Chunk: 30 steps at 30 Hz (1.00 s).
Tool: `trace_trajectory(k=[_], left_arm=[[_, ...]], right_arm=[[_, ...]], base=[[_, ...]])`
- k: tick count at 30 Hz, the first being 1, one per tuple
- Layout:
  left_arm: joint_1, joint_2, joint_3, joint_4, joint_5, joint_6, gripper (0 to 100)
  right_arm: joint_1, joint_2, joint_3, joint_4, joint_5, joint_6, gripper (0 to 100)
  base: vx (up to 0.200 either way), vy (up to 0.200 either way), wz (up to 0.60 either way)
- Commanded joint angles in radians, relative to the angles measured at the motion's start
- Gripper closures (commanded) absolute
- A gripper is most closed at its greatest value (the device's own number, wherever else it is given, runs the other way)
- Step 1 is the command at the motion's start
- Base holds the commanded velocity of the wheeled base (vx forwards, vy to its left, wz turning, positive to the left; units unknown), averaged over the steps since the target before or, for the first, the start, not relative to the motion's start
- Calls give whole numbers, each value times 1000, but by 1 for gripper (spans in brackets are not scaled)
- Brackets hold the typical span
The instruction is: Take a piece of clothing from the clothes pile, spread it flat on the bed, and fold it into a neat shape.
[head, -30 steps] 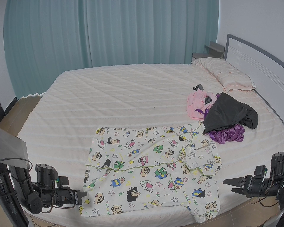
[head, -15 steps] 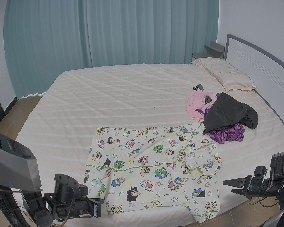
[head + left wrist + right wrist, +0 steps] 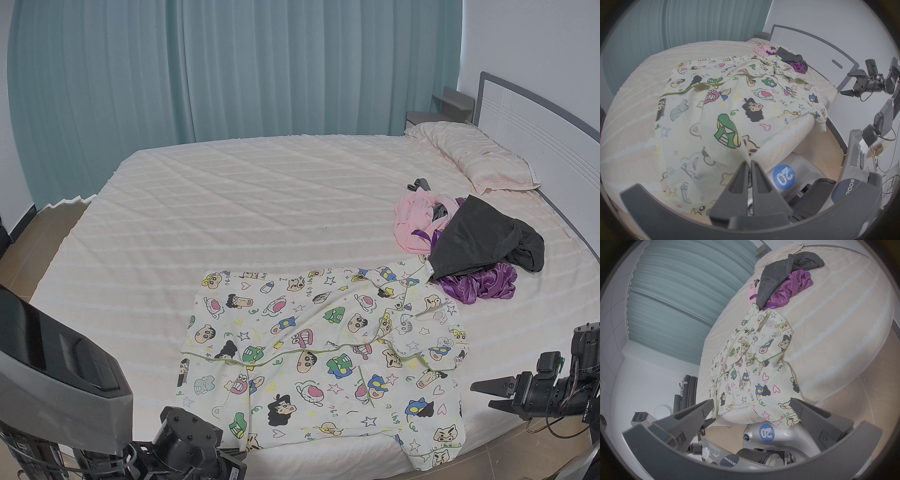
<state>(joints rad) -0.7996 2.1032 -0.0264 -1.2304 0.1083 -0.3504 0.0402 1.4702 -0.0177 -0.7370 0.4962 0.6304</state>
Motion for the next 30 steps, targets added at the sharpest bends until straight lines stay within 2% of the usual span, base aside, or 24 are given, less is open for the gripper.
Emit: trace_trajectory(k=[1,4,5,9,16,22,25,28,30], left_arm=[[-49,34,-15,-1,2,-22,100],[-49,43,-23,-1,4,-24,100],[-50,44,-23,-1,7,-24,0],[-56,43,-21,0,7,-32,0],[-66,-32,2,-1,42,-119,0],[-59,-318,26,19,50,-312,0],[-43,-391,26,51,50,-357,0],[0,-459,26,121,50,-420,0],[48,-468,26,149,40,-506,0]], right_arm=[[1,7,16,-1,1,0,0],[1,7,16,1,1,0,0],[1,7,16,1,1,0,0],[0,9,16,1,1,0,0],[1,12,16,1,1,0,0],[1,15,16,1,19,3,0],[1,10,16,4,19,3,0],[1,7,16,16,21,-3,0],[1,10,16,18,21,-6,0]], base=[[0,0,0],[0,0,0],[0,0,0],[0,0,0],[0,0,0],[0,0,0],[0,0,0],[0,0,0],[0,0,0]])
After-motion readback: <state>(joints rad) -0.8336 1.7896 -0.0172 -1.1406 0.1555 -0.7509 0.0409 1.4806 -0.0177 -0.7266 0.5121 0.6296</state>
